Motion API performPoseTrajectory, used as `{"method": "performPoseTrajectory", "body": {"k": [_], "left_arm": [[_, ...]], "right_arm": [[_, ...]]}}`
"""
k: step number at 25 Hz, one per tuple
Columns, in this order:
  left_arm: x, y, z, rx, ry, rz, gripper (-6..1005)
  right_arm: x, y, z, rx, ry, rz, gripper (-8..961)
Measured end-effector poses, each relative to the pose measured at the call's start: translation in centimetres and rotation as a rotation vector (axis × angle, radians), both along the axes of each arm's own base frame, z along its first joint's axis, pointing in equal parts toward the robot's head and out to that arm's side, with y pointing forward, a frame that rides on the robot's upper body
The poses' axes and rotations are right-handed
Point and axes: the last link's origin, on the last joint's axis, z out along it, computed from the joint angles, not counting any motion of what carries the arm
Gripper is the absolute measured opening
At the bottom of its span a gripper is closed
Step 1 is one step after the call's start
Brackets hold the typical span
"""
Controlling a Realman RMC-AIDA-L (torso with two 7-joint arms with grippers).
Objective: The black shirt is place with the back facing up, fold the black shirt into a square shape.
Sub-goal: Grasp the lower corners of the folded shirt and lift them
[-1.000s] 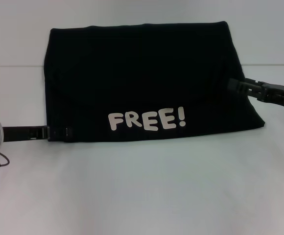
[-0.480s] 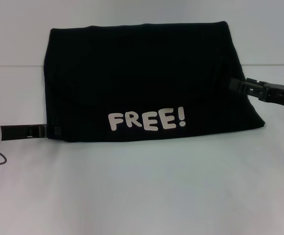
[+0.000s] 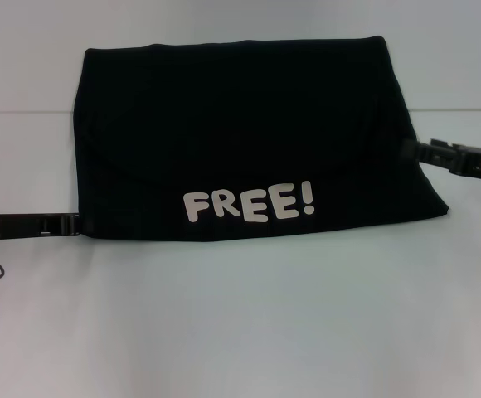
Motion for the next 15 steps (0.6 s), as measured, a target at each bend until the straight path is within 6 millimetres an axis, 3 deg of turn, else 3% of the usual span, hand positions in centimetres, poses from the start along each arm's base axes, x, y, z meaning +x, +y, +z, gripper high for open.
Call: {"method": "performPoseTrajectory", "body": {"k": [9,15], "left_arm": [[0.2,0.2,0.3,-0.013,0.014,-0.029,6],[0.3,0.3,0.2,-0.014,0.014,-0.03,6]], "right_arm": [[1.8,1.5,1.1,-0.063,-0.136,-0.195,837],[2.1,2.3,-0.1,-0.068,-0.23,-0.238,833]]}}
